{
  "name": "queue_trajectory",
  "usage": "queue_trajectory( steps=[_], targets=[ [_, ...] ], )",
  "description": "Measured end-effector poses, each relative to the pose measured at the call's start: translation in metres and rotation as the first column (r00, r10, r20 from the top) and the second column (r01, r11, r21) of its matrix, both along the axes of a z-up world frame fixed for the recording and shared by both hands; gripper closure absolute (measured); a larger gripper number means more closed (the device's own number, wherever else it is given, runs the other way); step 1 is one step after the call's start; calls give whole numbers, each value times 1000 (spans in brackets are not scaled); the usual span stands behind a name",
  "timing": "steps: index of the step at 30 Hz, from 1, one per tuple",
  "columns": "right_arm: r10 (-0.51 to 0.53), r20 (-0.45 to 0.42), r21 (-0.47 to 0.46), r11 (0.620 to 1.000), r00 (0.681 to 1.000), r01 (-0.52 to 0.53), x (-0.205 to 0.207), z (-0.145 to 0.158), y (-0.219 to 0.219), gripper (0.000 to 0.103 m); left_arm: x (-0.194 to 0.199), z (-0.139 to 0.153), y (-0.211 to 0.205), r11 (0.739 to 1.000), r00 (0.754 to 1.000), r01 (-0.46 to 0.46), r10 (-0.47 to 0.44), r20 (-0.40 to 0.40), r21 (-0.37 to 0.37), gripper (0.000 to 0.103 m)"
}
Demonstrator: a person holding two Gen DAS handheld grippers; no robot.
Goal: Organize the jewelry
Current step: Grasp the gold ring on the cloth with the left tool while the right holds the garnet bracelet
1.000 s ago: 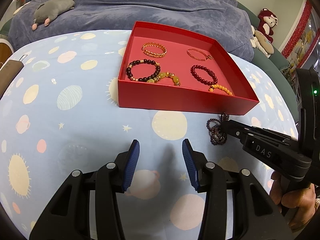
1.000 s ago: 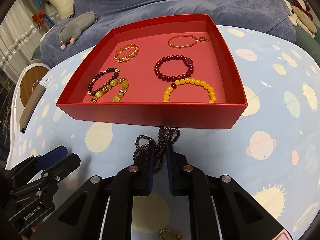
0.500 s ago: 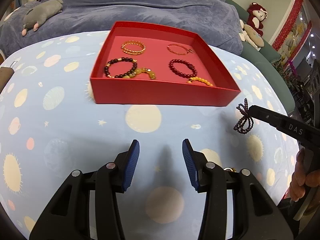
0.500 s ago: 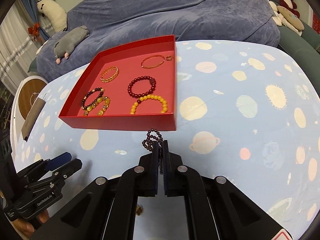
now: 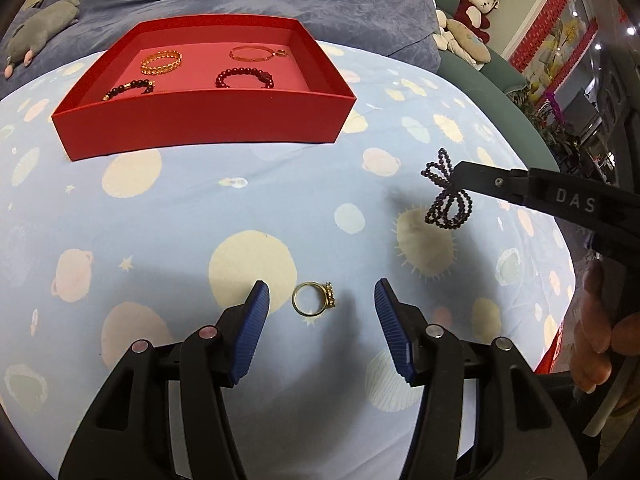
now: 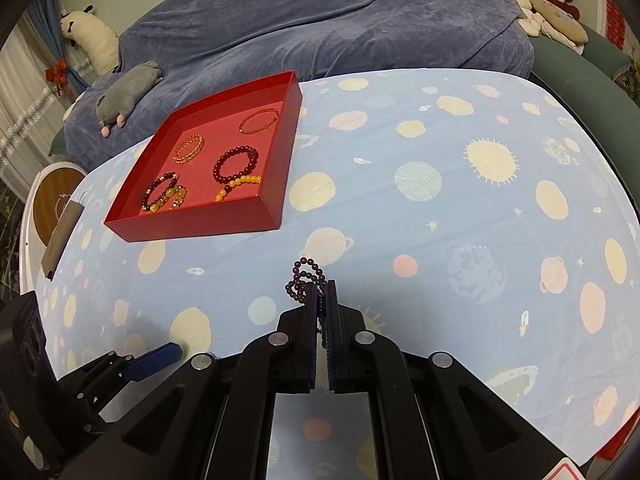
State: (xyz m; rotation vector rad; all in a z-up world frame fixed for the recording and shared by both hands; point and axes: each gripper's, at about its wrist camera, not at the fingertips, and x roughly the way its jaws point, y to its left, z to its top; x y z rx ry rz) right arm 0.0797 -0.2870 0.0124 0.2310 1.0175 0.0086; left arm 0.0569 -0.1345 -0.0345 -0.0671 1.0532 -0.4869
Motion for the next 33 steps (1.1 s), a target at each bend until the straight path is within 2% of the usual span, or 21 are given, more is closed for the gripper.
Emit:
queue_trajectory(
  steps=[4, 11, 16, 17, 18, 33],
  targets=[
    [-6, 2, 13, 1000, 1000, 6, -2, 0, -6, 99, 0, -4, -7, 1000, 999, -20, 19, 32, 20, 53],
    [12, 2, 16, 1000, 1000, -12, 1, -3, 0, 99, -2, -6, -10, 999, 998, 8, -11, 61, 49, 82],
    [30, -2, 21, 999, 1000, -30, 4, -6, 9, 99, -2, -7, -9, 999, 997, 17, -20, 69, 44, 82],
    [32, -3, 24, 999, 999, -32, 4, -7, 11, 99, -2, -6, -9, 999, 997, 19, -22, 73, 42, 86],
    [35, -2, 28, 999, 999, -35, 5, -7, 13, 99, -2, -5, -8, 999, 997, 27, -30, 73, 34, 97],
    [51, 16, 42, 998, 999, -52, 15, -4, 27, 99, 14, 8, 30, 998, 997, -50, 51, 60, -24, 100]
  ],
)
